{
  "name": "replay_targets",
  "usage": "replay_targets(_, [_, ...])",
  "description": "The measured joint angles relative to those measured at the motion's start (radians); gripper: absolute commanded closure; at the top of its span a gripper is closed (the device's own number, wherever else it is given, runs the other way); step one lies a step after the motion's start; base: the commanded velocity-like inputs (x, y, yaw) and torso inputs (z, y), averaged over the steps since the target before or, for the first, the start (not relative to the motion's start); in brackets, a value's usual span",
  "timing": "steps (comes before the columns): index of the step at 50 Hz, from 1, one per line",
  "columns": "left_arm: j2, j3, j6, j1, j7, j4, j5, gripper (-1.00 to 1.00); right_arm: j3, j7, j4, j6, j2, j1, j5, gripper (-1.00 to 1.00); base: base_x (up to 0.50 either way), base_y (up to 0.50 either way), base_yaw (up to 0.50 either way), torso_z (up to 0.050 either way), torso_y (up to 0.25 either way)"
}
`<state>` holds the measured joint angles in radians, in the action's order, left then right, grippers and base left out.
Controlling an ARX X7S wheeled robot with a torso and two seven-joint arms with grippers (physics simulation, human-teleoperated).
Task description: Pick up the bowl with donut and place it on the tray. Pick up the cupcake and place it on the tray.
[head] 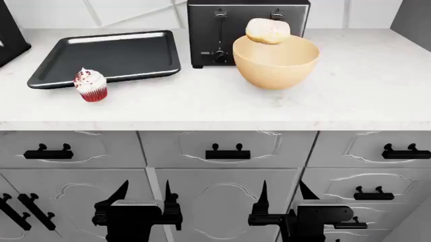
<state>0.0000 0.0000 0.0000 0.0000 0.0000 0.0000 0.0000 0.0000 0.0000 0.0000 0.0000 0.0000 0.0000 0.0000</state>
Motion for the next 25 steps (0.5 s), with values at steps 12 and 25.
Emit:
replay_targets(12, [-0.024,0.028,0.001,-0.001,-0.028,-0.002,-0.022,-1.00,-0.027,0.024,0.007,-0.008,0.023,0.003,0.033,-1.00,0.00,0.00,0.00,0.000,0.000])
replay_targets(25, [-0.051,0.060,0.004,-0.002,-0.058,-0.004,-0.044,-1.00,-0.056,0.049,0.005,-0.017,0.047,0.002,0.074,-1.00,0.00,0.00,0.00,0.000,0.000])
